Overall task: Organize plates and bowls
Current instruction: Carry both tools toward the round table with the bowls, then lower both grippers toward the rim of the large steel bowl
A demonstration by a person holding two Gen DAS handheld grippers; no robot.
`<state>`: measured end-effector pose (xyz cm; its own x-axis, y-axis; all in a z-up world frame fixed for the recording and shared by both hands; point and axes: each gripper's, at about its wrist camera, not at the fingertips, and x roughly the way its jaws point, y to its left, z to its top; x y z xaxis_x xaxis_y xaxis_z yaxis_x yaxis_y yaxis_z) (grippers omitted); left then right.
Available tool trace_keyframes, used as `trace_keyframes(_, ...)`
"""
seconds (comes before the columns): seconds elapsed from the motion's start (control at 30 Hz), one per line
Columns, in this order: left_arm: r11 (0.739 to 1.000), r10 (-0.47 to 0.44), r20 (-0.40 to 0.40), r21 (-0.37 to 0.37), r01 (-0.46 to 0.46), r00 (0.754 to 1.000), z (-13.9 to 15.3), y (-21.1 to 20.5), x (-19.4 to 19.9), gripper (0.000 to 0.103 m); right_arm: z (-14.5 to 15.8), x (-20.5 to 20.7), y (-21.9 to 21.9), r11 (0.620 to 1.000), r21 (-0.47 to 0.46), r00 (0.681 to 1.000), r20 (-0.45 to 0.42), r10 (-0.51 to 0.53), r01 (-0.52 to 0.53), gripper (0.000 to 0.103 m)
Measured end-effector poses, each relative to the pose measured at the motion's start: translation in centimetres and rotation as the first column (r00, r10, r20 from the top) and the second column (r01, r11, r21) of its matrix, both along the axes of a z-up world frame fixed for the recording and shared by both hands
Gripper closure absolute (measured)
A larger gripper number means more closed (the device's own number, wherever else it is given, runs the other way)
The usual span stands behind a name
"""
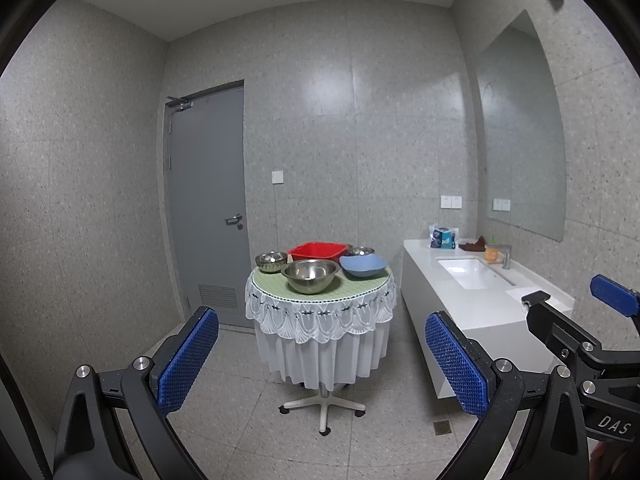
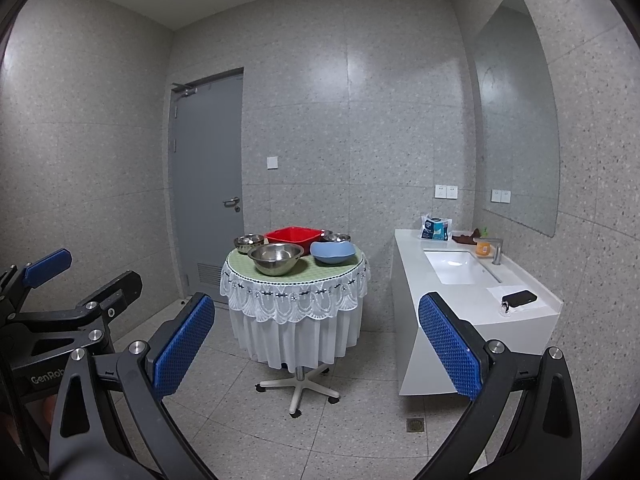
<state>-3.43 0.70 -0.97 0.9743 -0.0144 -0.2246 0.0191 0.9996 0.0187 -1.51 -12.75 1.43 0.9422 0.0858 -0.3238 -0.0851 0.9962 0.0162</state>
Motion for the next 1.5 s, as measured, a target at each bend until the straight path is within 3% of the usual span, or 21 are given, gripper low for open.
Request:
trace_keyframes(0.57, 1.000, -0.003, -0.043, -0.001, 0.003, 0.999, 0.9, 0.1, 2.1, 0.001, -0.6, 1.7, -0.3, 1.000, 0.001, 0.999, -0.049, -0.001, 0.001, 0.000)
trace_keyframes(0.93, 1.000, -0.008, -0.093, 0.003, 0.008, 0.996, 2.1, 0.0, 6.3, 0.001, -1.9, 5.4, -1.2, 1.000, 0.011, 0.995, -0.098, -0.010, 0.011, 0.000)
trace_keyframes(1.23, 1.000, -0.009, -0.144, 0.001, 0.009, 0.990, 3.0, 0.3, 13.8, 0.001, -3.5, 10.7, -1.1, 1.000, 0.027, 0.989, -0.146, -0.008, 0.012, 0.000)
trace_keyframes(1.5, 0.999, -0.035, -0.196, -0.002, 0.036, 0.980, 2.8, 2.4, 27.2, 0.001, -6.6, 20.0, 0.3, 0.999, 0.033, 0.980, -0.196, -0.030, 0.037, 0.000)
